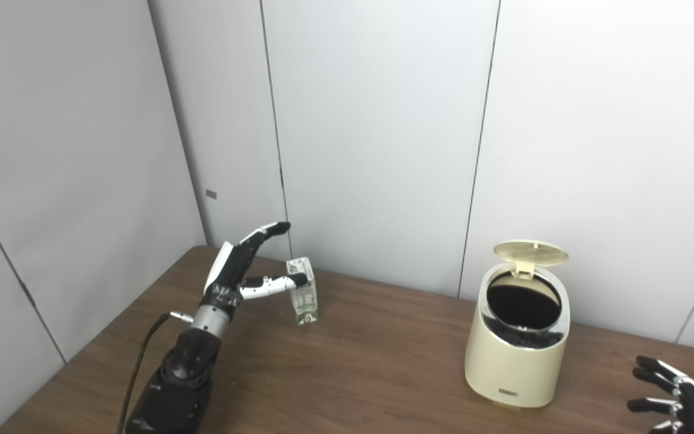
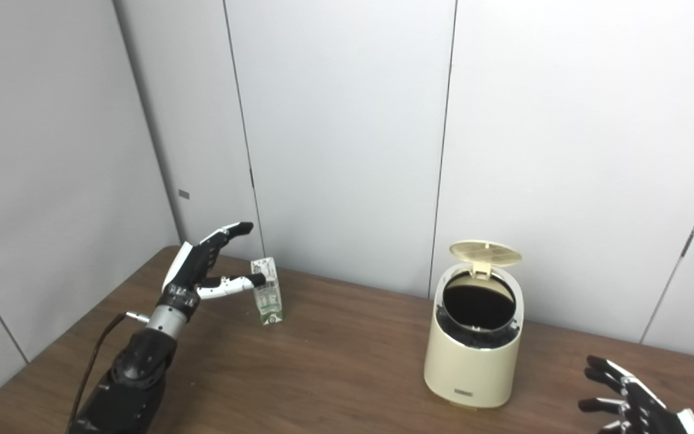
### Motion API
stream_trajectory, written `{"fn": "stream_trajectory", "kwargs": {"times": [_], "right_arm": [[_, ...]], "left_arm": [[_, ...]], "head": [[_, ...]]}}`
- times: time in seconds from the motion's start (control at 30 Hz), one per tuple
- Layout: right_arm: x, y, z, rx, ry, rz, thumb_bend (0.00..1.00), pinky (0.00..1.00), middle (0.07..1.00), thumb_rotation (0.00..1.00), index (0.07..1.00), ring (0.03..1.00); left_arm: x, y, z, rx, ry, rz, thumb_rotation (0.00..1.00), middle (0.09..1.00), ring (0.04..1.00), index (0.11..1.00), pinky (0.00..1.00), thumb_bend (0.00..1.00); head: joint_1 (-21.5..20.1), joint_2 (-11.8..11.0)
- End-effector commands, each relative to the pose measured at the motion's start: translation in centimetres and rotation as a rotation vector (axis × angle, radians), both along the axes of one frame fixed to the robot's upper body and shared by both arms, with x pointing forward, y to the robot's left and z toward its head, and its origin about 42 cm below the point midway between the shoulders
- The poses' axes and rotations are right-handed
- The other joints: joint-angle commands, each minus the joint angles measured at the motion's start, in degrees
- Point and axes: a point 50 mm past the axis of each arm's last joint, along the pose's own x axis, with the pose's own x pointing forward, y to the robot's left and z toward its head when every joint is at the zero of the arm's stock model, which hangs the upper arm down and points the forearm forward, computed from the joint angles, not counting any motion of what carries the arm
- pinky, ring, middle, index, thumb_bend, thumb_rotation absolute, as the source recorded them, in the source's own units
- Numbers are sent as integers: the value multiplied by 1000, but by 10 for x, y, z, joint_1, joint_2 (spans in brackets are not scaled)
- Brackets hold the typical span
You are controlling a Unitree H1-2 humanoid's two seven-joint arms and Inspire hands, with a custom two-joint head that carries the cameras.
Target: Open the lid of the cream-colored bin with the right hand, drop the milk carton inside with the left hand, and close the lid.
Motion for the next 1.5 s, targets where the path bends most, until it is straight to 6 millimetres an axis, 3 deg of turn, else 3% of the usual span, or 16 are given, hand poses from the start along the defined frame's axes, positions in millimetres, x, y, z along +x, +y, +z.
{"fn": "stream_trajectory", "kwargs": {"times": [0.0,0.1,0.27,0.67,0.83,1.47], "right_arm": [[3,-6,19,-16,-78,9,979,387,828,359,825,660],[2,-7,18,-30,-76,3,1000,377,819,405,816,644],[0,-12,18,-30,-71,0,1000,360,813,383,811,642],[-4,-15,18,-29,-66,-11,1000,352,791,413,809,604],[-8,-17,17,-37,-64,-18,1000,343,782,416,799,589],[-13,-21,18,-47,-67,-19,1000,361,785,433,799,603]], "left_arm": [[12,1,27,15,-101,3,291,886,963,866,1000,938],[15,-1,19,-14,-83,16,288,904,967,887,1000,929],[19,-3,7,-86,-61,39,286,962,983,963,990,947],[29,-8,-9,-156,-3,49,285,940,937,999,957,948],[29,-8,-18,-153,27,68,256,940,934,1000,980,903],[30,-16,-35,-148,86,80,268,857,835,893,783,918]], "head": [[-2,-1],[-3,0],[-5,0],[-9,1],[-11,3],[-13,10]]}}
